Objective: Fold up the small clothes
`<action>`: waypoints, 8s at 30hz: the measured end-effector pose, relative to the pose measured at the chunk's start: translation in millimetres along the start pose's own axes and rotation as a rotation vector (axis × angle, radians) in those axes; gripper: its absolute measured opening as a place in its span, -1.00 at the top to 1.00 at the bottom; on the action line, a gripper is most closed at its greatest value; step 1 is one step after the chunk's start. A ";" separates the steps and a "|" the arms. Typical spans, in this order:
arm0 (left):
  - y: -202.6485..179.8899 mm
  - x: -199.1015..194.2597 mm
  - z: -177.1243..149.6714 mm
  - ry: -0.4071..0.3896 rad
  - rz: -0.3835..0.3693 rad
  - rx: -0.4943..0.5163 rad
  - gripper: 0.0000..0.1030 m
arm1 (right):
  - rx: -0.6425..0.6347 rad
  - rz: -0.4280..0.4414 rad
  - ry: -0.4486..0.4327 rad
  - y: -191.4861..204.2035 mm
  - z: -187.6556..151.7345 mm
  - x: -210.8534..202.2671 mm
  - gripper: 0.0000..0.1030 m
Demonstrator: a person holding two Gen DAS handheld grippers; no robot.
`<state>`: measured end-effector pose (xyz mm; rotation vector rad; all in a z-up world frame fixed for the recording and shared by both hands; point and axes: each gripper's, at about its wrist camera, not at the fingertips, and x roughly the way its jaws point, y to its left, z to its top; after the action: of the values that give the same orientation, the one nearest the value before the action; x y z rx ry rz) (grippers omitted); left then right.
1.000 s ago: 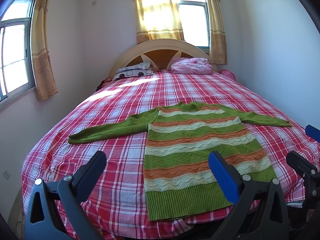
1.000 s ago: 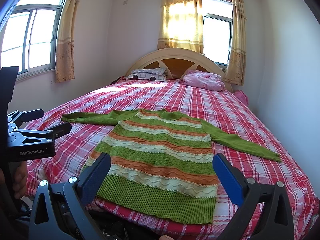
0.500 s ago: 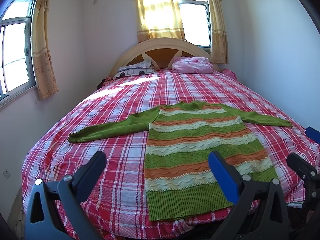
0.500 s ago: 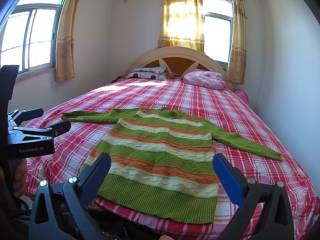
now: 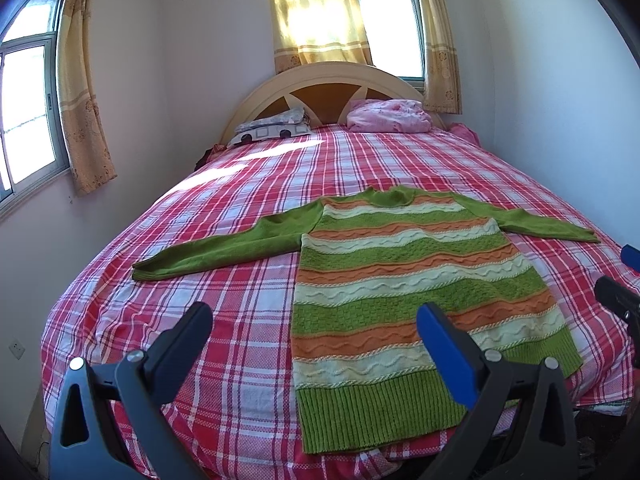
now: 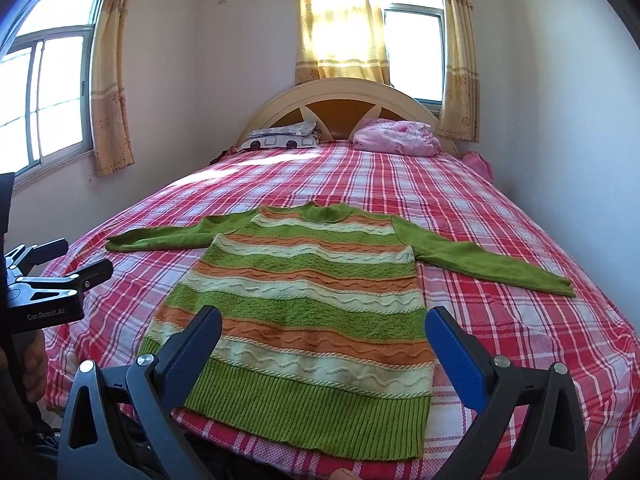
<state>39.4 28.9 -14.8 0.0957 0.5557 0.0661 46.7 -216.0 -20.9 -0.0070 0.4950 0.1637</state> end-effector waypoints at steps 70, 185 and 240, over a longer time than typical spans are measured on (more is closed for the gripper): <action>31.1 221.7 77.1 0.040 0.099 -0.119 -1.00 | 0.253 -0.044 -0.076 -208.6 254.2 208.6 0.85; 226.0 258.8 9.7 0.245 0.405 -0.281 -0.54 | -0.356 0.236 0.359 76.7 66.3 384.6 -0.27; 244.6 230.7 131.5 0.033 -0.034 -0.670 0.90 | -0.292 0.305 0.254 37.3 79.3 324.4 -0.55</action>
<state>295.5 282.8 2.3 -0.5682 0.5435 0.2175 359.5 -125.3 -103.4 -0.2408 0.7205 0.5374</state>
